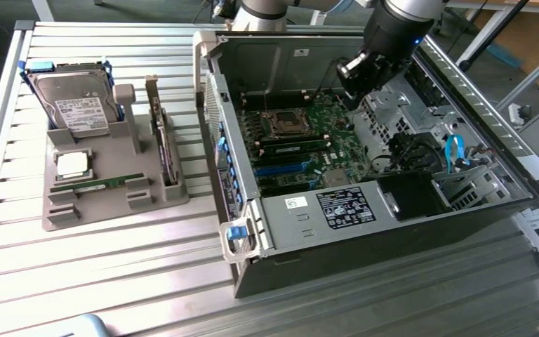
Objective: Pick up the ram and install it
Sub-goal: 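Press down the ram until it locks into place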
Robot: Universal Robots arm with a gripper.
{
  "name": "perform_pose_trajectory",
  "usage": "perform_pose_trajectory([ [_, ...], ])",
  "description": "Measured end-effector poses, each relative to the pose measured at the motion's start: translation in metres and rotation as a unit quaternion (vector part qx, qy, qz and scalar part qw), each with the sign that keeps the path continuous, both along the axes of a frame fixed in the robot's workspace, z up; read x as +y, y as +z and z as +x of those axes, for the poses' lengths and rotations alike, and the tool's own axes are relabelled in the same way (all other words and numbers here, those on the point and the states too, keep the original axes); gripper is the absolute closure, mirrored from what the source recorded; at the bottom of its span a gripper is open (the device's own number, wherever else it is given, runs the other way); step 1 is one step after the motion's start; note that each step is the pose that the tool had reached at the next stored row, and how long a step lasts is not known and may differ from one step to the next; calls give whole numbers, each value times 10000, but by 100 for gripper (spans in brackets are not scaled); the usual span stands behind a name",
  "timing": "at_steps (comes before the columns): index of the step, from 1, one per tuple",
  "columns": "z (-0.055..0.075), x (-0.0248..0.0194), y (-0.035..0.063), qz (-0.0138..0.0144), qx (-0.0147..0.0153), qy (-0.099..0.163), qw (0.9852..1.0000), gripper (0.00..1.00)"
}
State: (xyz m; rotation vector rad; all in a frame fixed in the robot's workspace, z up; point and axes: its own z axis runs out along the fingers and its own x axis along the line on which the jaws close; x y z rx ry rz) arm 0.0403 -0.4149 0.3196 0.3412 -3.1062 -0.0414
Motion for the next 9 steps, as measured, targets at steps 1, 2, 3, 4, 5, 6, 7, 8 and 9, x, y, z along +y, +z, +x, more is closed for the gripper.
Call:
perform_pose_trajectory([
  [1, 0, 0, -2, 0, 0, -103, 9999, 89],
  [2, 0, 0, -3, 0, 0, -182, 9998, 89],
  [3, 0, 0, -4, 0, 0, -258, 9997, 89],
  [4, 0, 0, -6, 0, 0, -339, 9994, 89],
  [5, 0, 0, -7, 0, 0, -417, 9991, 89],
  [6, 0, 0, -8, 0, 0, -497, 9988, 89],
  [7, 0, 0, -9, 0, 0, -570, 9984, 89],
  [8, 0, 0, -10, 0, 0, -658, 9978, 89],
  [9, 0, 0, -11, 0, 0, -740, 9973, 89],
])
